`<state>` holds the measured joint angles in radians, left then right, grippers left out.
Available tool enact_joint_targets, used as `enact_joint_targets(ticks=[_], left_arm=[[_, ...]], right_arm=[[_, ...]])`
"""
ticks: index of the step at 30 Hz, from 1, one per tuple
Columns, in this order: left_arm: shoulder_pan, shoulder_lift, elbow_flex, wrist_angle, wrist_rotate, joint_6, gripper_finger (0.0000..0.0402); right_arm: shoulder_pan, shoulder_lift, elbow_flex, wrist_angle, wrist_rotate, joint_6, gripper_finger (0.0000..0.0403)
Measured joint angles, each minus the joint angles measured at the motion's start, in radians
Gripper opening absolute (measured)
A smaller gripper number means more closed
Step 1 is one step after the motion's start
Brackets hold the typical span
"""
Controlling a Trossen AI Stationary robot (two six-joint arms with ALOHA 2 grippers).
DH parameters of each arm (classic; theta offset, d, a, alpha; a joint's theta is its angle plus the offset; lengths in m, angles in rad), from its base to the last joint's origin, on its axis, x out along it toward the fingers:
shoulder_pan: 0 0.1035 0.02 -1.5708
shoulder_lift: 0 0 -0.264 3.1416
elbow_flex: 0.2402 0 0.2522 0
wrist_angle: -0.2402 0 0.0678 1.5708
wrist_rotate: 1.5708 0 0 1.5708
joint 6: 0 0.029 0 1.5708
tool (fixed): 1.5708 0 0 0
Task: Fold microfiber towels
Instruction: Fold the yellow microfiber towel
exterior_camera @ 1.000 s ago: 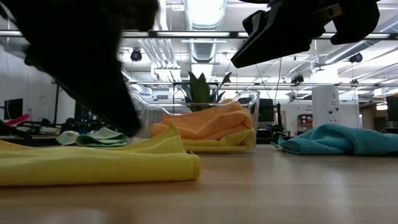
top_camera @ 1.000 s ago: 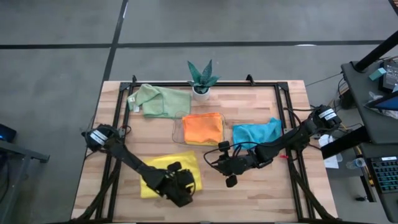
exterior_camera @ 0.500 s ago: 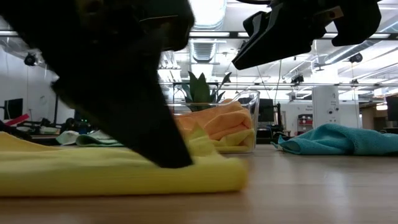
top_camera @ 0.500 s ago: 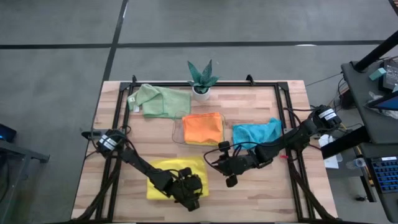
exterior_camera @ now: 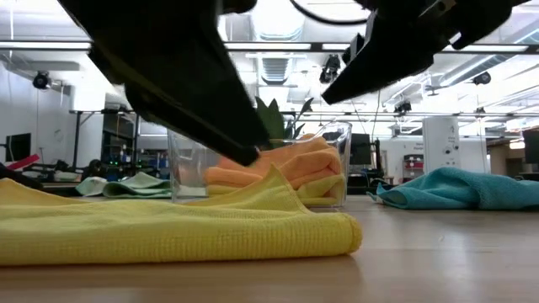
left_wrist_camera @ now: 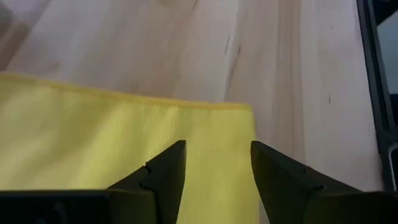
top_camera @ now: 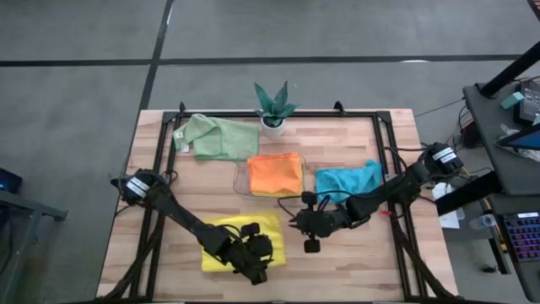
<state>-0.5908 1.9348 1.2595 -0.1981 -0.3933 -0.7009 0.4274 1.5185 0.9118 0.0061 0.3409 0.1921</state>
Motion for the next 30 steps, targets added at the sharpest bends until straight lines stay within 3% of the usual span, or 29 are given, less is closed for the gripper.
enact_joint_targets(ticks=[10,13,20,30], left_arm=[[-0.053,-0.071,-0.010,-0.392,0.109,-0.180,0.0166],[-0.065,-0.072,-0.026,-0.419,0.147,-0.203,0.0166],[-0.074,-0.072,-0.070,-0.408,0.149,-0.212,0.0166],[-0.074,-0.072,-0.104,-0.403,0.142,-0.218,0.0166]], right_arm=[[-0.010,0.059,-0.020,0.007,-0.012,0.425,0.0043],[-0.016,0.084,-0.020,0.007,-0.056,0.560,0.0052],[-0.016,0.156,-0.012,0.016,-0.098,0.779,0.0127],[-0.021,0.259,0.037,0.097,-0.106,0.796,0.0221]])
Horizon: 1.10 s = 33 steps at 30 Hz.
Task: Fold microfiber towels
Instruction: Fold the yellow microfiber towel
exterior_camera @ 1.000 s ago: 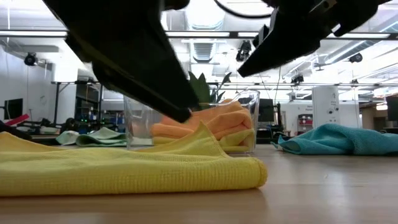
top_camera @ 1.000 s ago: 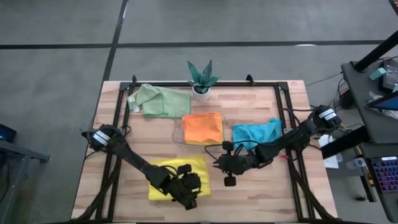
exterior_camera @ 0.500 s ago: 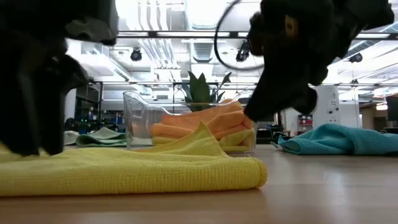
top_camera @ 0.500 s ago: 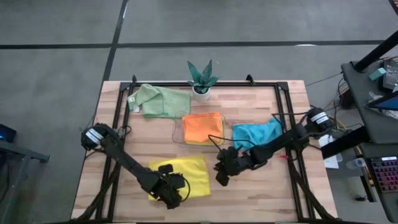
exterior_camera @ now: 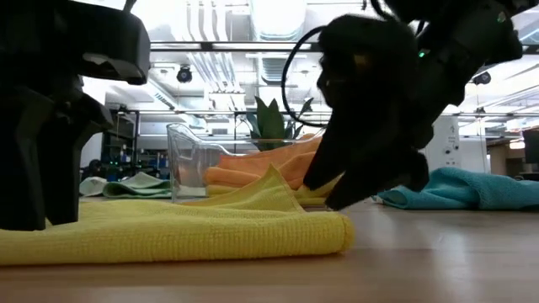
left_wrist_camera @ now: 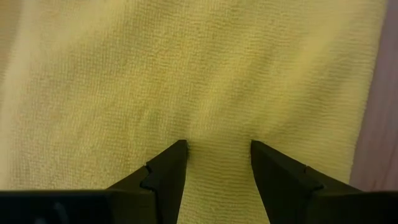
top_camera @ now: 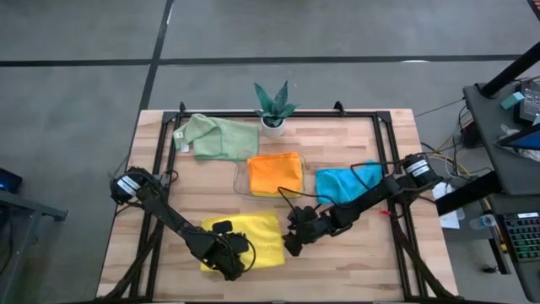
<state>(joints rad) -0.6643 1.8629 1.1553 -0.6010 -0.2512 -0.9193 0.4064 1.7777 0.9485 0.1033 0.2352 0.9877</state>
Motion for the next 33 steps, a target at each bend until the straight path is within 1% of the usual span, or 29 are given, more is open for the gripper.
enact_joint_targets(ticks=[3,7,12,16,18,20,25,28,30,33], left_arm=[[0.000,0.000,0.000,0.001,0.000,-0.015,0.0166],[0.000,0.000,0.000,0.002,-0.001,-0.017,0.0166],[0.000,0.000,-0.002,0.013,-0.009,-0.017,0.0166],[0.000,0.000,-0.002,0.017,-0.013,-0.018,0.0166],[0.000,0.000,-0.002,0.018,-0.014,-0.018,0.0166],[0.000,0.000,-0.002,0.019,-0.015,-0.019,0.0166],[0.001,0.000,-0.002,0.026,-0.019,-0.019,0.0166],[0.001,0.001,0.008,0.028,-0.022,-0.019,0.0166],[0.002,0.000,0.022,0.025,-0.024,-0.018,0.0166],[0.001,-0.012,0.044,0.018,-0.024,-0.018,0.0166]], right_arm=[[-0.003,0.041,0.026,0.008,0.003,0.007,0.0232],[-0.007,0.086,0.080,0.016,-0.015,-0.036,0.0240],[-0.008,0.134,0.148,0.014,-0.050,-0.077,0.0234],[-0.013,0.171,0.199,0.007,-0.052,-0.096,0.0220],[-0.019,0.185,0.216,0.002,-0.057,-0.094,0.0202],[-0.023,0.189,0.221,-0.005,-0.060,-0.095,0.0173],[-0.027,0.187,0.219,-0.017,-0.060,-0.120,0.0077],[-0.026,0.184,0.219,-0.027,-0.061,-0.152,0.0026],[-0.026,0.179,0.219,-0.034,-0.063,-0.168,0.0015],[-0.025,0.164,0.219,-0.082,-0.063,-0.178,0.0014]])
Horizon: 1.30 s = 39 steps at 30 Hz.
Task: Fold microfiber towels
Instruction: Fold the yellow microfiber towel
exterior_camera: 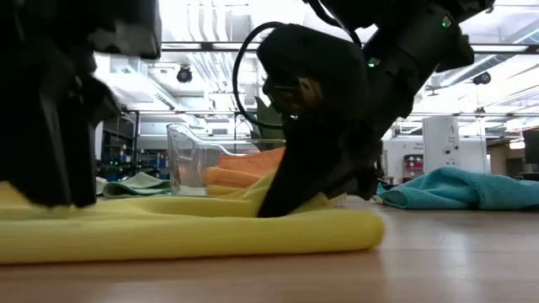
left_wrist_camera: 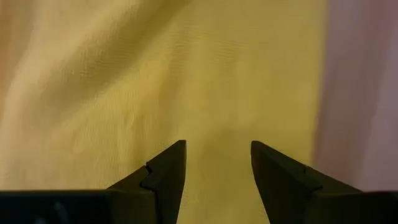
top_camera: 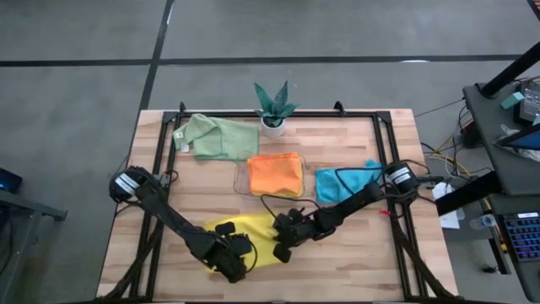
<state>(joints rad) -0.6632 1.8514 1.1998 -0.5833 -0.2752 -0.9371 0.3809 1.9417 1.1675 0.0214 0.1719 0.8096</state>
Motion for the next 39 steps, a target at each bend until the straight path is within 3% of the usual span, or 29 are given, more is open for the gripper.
enact_joint_targets(ticks=[11,19,26,39], left_arm=[[-0.056,-0.065,0.006,-0.015,0.001,-0.009,0.0166],[-0.096,-0.065,-0.021,-0.047,0.009,-0.130,0.0166],[-0.098,-0.025,-0.043,0.024,-0.016,-0.153,0.0166],[-0.100,0.039,-0.043,0.085,-0.075,-0.143,0.0166]], right_arm=[[0.009,-0.117,-0.001,-0.352,0.003,-0.026,0.0013],[0.016,-0.207,-0.002,-0.577,0.003,-0.005,0.0013],[0.016,-0.267,0.001,-0.554,-0.040,0.037,0.0013],[0.013,-0.229,0.047,-0.325,-0.075,0.058,0.0013]])
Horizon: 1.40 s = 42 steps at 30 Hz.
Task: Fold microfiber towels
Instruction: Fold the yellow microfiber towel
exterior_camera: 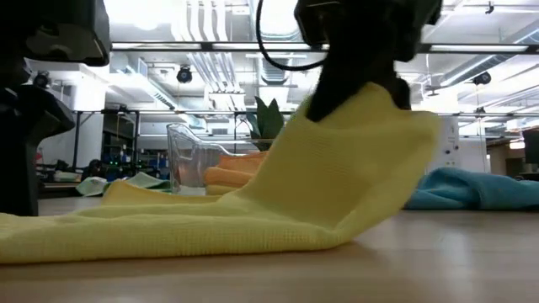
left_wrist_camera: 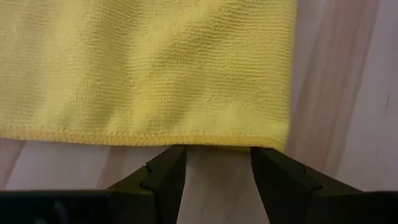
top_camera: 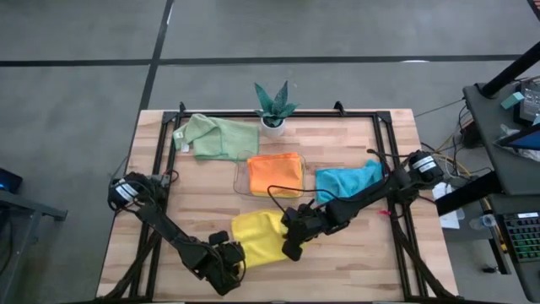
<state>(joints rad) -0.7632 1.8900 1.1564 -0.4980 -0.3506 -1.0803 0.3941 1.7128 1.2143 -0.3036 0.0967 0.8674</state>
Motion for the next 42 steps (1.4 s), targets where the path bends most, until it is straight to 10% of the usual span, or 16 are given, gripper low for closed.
enact_joint_targets(ticks=[30,42], left_arm=[[-0.003,0.002,0.000,0.039,-0.050,0.023,0.0166],[-0.003,0.002,0.000,0.043,-0.050,0.022,0.0166]], right_arm=[[-0.028,0.348,0.373,0.055,0.089,-0.241,0.0015],[-0.028,0.360,0.379,0.055,0.089,-0.286,0.0145]])
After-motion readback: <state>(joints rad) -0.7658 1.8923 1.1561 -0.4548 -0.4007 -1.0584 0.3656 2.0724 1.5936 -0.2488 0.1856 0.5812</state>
